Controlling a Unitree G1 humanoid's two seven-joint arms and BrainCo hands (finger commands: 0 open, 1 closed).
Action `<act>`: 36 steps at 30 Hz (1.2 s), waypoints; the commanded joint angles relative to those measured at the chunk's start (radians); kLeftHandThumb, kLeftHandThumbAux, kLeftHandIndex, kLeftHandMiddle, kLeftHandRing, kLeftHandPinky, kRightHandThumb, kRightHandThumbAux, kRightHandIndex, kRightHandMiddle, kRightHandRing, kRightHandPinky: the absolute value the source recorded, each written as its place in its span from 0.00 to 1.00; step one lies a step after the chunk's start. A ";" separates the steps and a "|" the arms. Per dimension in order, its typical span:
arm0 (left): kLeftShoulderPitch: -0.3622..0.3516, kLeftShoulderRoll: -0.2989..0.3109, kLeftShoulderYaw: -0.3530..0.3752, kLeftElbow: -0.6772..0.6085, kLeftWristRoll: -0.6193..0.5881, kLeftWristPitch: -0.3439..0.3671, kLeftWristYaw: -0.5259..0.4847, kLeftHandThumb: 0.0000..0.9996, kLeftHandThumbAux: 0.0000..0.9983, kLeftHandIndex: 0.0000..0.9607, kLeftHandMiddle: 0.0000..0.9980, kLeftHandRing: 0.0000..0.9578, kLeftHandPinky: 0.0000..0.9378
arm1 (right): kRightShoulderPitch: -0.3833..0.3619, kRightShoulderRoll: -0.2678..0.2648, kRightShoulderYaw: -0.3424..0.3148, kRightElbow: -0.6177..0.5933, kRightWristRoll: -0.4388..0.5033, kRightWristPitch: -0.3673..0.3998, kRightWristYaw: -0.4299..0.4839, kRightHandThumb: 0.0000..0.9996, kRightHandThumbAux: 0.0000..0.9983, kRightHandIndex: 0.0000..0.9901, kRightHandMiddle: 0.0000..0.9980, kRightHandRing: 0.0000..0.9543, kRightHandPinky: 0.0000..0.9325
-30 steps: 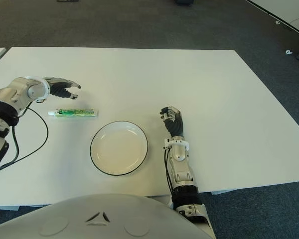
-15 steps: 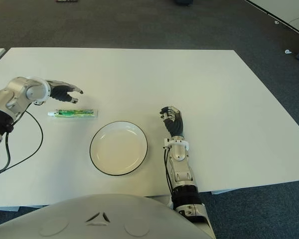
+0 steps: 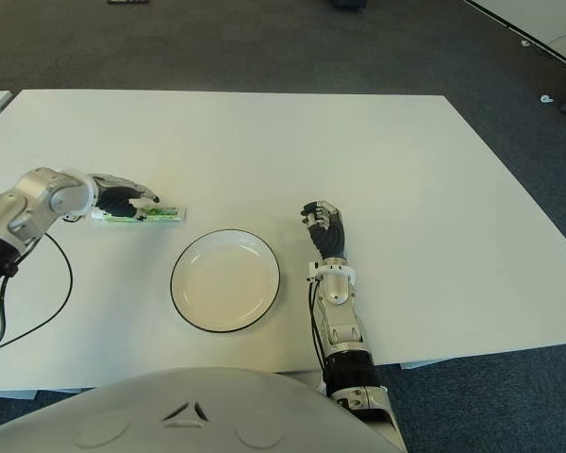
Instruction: Put the toothpaste on the table into the plate.
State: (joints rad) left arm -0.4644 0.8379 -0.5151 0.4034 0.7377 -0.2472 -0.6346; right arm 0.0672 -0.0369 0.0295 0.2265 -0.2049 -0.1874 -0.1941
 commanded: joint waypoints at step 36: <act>0.010 -0.174 -0.116 0.378 0.167 0.026 0.299 0.50 0.27 0.00 0.00 0.00 0.04 | 0.015 0.005 -0.006 -0.030 0.011 0.023 0.008 0.71 0.73 0.43 0.50 0.54 0.57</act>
State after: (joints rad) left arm -0.4849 0.7121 -0.5744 0.6844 0.8661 -0.2444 -0.3088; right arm 0.0759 -0.0328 0.0235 0.1992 -0.1964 -0.1839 -0.1903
